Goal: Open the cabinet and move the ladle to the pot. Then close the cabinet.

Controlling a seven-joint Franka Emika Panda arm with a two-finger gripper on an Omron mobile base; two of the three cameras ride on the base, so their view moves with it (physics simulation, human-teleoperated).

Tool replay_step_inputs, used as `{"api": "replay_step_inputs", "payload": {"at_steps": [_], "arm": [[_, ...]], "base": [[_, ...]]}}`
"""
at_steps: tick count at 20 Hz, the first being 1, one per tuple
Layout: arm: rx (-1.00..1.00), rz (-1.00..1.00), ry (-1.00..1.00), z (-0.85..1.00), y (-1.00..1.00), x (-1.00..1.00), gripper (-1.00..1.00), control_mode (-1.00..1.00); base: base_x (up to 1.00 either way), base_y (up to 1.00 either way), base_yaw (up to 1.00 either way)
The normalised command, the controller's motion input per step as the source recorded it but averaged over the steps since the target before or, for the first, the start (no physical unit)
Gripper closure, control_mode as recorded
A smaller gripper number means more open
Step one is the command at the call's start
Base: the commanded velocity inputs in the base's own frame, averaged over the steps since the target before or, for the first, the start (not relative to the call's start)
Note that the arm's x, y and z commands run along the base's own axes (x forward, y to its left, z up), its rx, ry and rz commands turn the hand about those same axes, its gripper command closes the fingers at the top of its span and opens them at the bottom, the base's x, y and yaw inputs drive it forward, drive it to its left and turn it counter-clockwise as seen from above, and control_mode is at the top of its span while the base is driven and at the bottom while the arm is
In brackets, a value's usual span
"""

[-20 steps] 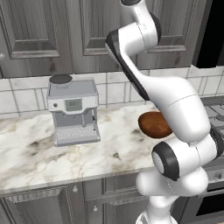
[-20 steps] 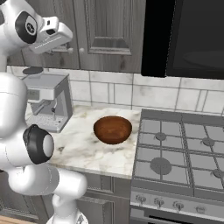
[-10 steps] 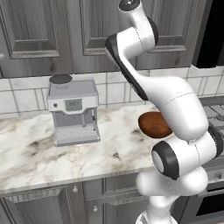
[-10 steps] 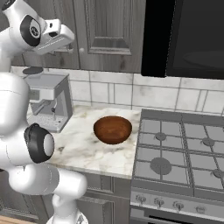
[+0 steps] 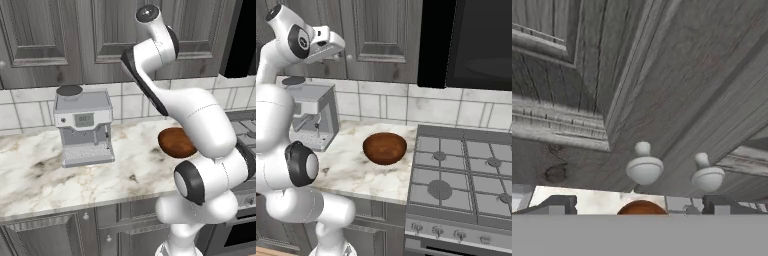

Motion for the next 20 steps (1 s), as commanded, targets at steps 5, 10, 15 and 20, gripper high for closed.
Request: {"api": "replay_step_inputs", "payload": {"at_steps": [5, 10, 15, 20], "arm": [[0.0, 0.0, 0.0, 0.0, -0.07, 0.33, -1.0, -1.0], [0.0, 0.0, 0.0, 0.0, 0.0, 0.32, -1.0, -1.0], [0.0, 0.0, 0.0, -0.01, 0.0, 0.28, -1.0, -1.0], [0.0, 0.0, 0.0, -0.1, 0.0, 0.09, 1.0, -1.0]], "base": [[0.0, 0.0, 0.0], [0.0, 0.0, 0.0], [0.0, 0.0, 0.0], [0.0, 0.0, 0.0]]}}
